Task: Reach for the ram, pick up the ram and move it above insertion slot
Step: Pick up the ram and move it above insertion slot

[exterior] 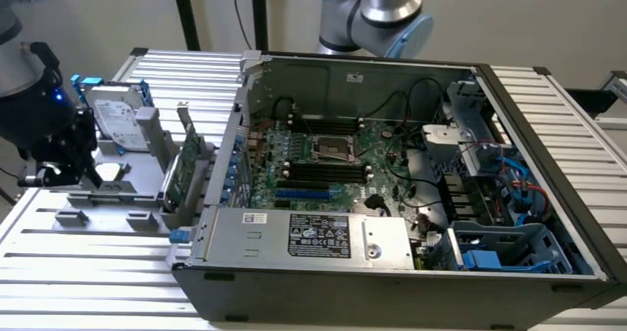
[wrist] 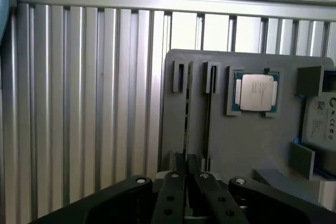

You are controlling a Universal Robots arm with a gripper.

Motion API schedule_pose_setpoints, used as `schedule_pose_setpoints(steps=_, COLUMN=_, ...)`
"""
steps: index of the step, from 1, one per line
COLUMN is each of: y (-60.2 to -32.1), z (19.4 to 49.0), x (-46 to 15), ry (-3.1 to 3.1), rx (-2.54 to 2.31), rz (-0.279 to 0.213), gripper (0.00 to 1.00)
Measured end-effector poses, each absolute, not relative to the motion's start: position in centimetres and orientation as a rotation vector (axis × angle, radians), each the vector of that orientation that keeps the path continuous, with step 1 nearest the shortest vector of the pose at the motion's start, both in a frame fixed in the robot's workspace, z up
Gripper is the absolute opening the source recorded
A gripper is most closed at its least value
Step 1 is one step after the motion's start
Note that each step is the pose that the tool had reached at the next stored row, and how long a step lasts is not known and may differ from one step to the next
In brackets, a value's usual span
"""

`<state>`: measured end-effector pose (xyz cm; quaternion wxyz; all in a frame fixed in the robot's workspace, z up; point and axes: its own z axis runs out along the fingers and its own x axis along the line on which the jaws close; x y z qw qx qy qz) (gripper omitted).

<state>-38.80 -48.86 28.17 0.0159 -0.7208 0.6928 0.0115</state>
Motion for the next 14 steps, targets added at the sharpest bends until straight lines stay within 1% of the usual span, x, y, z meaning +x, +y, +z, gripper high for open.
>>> schedule_pose_setpoints(steps=14, y=-48.9, z=34.1, x=-34.1, ry=2.137, rx=-2.240, rz=0.055, gripper=0.13)
